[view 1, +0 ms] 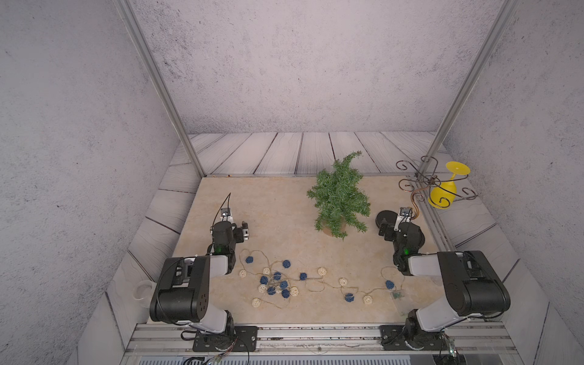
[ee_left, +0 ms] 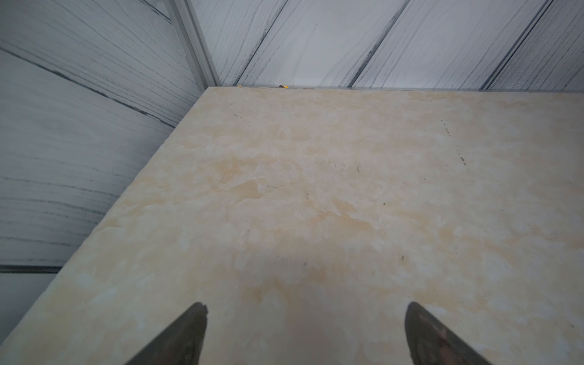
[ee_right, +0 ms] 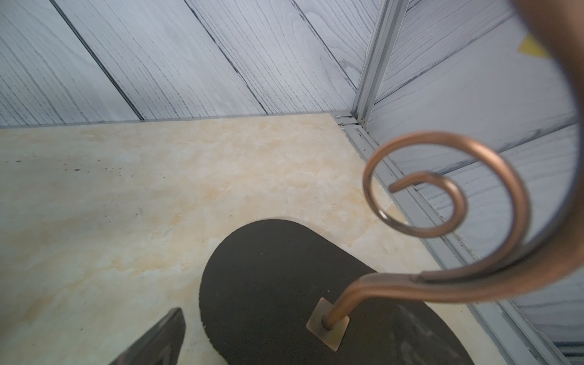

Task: Wrap string light around the christmas tree
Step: Pick up the light string from the center of the board.

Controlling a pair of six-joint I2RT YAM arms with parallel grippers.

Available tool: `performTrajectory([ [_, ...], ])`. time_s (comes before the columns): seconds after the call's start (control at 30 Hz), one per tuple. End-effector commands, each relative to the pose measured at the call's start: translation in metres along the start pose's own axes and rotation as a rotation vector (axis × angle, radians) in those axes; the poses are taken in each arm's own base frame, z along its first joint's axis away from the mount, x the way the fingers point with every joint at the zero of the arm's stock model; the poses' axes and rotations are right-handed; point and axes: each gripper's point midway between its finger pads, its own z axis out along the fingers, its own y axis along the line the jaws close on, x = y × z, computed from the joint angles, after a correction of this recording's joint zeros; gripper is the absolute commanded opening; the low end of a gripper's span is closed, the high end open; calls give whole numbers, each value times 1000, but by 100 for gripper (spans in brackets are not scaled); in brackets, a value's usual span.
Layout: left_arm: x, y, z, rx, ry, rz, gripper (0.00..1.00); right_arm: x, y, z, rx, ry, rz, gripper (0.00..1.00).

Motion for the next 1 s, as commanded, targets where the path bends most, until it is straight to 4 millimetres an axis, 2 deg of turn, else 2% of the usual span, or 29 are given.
performTrajectory([
  [0.0,-8,4,3,-18,-19,1,97,-1,-3,4,15,-3,0,99],
  [0.2,-10,-5,2,33,-27,23,97,-2,6,1,-42,-17,-19,99],
  [0.37,-26,-8,-18,64,-70,32,97,-19,17,-20,-105,-50,-52,99],
  [0.5,-49,-10,-41,92,-97,22,97,-26,39,-44,-259,-44,-61,99],
  [0.57,-58,-18,-53,147,-129,-11,97,-30,49,-57,-330,-64,-32,99],
  [0.63,-66,-30,-64,228,-167,-49,97,-33,59,-75,-384,-79,-80,99],
  [0.7,-73,-39,-72,297,-196,-130,97,-37,58,-88,-397,-74,-79,99],
  [0.77,-80,-47,-79,358,-207,-246,97,-45,52,-99,-386,-69,-6,99],
  [0.87,-91,-66,-92,503,-195,-401,97,-57,43,-116,-377,-70,250,99],
  [0.97,-88,-76,-98,579,-127,-540,97,-39,32,-128,-351,-4,608,99],
])
